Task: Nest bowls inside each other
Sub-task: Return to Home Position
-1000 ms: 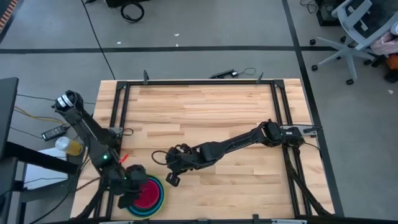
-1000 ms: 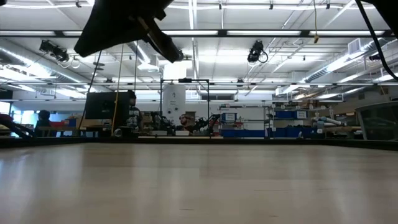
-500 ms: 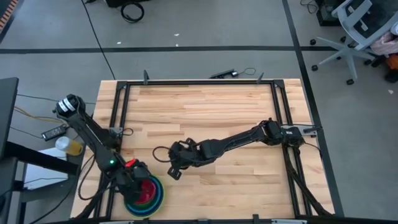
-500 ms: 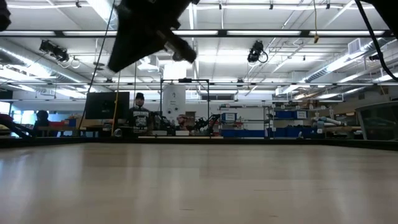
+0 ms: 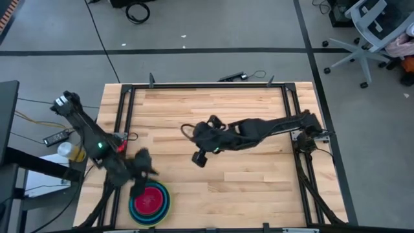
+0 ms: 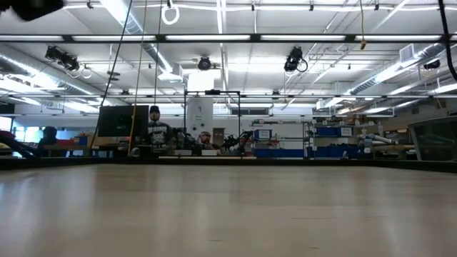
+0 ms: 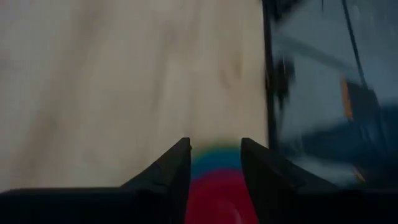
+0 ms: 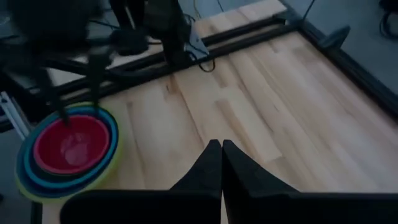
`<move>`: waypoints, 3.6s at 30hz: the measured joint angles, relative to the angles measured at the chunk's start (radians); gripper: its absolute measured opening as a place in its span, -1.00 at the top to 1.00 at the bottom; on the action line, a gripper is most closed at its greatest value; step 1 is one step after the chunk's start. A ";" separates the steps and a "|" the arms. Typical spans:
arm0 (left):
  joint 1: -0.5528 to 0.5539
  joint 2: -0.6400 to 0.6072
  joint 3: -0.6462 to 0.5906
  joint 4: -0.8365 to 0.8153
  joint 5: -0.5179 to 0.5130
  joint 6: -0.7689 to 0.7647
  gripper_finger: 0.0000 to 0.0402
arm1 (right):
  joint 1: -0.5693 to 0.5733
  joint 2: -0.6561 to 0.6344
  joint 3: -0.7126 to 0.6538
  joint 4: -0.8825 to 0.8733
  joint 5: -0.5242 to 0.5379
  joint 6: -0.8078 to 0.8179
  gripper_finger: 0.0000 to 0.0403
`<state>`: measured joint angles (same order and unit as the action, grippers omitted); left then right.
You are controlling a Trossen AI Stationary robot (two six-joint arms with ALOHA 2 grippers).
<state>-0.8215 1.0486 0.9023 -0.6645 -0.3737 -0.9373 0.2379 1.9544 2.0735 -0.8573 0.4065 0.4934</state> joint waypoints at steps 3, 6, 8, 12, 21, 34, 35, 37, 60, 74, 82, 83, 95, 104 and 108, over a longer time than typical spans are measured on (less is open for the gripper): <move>0.085 -0.077 0.014 0.023 -0.107 0.135 0.30 | 0.000 -0.058 -0.049 0.008 -0.006 -0.050 0.98; 0.183 -0.133 -0.002 0.087 -0.125 0.265 0.30 | 0.005 -0.147 -0.197 0.079 -0.017 -0.045 0.98; 0.239 -0.149 -0.048 0.184 -0.126 0.354 0.30 | 0.009 -0.225 -0.352 0.206 -0.047 -0.028 0.98; 0.342 -0.133 -0.199 0.535 -0.018 0.553 0.30 | 0.016 -0.378 -0.714 0.601 -0.166 -0.017 0.98; 0.598 -0.166 -0.285 0.810 0.123 0.688 0.37 | 0.016 -0.709 -1.186 0.904 -0.271 -0.116 0.97; 0.879 -0.360 -0.421 0.757 0.386 0.797 0.97 | -0.005 -1.230 -1.524 0.993 -0.166 -0.312 0.99; 0.884 -0.369 -0.453 0.788 0.386 0.790 0.97 | -0.006 -1.259 -1.572 1.027 -0.168 -0.303 0.99; 0.889 -0.387 -0.521 0.863 0.386 0.787 0.97 | -0.009 -1.303 -1.658 1.093 -0.182 -0.282 0.99; 0.956 -0.725 -0.697 0.814 0.384 0.828 0.97 | -0.122 -1.720 -2.066 1.188 -0.304 -0.129 1.00; 0.955 -0.637 -0.698 0.920 0.391 0.831 0.97 | -0.246 -1.720 -2.067 1.176 -0.400 -0.180 1.00; 0.955 -0.741 -0.698 0.752 0.453 0.861 0.97 | -0.303 -1.720 -2.067 1.177 -0.482 -0.127 0.99; 0.955 -0.770 -0.698 0.718 0.453 0.863 0.97 | -0.305 -1.720 -2.067 1.177 -0.490 -0.121 0.99; 0.955 -0.988 -0.858 0.758 0.323 0.811 0.97 | -0.308 -1.719 -2.067 1.163 -0.497 -0.133 0.99; 0.951 -0.991 -0.893 0.798 0.316 0.830 0.97 | -0.326 -1.719 -2.067 1.156 -0.512 -0.119 0.96; 0.953 -0.990 -0.894 0.785 0.310 0.815 0.97 | -0.326 -1.719 -2.067 1.154 -0.512 -0.119 0.96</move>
<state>0.1314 0.0585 0.0086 0.1205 -0.0635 -0.1221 -0.0883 0.2352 0.0066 0.2971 -0.1059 0.3748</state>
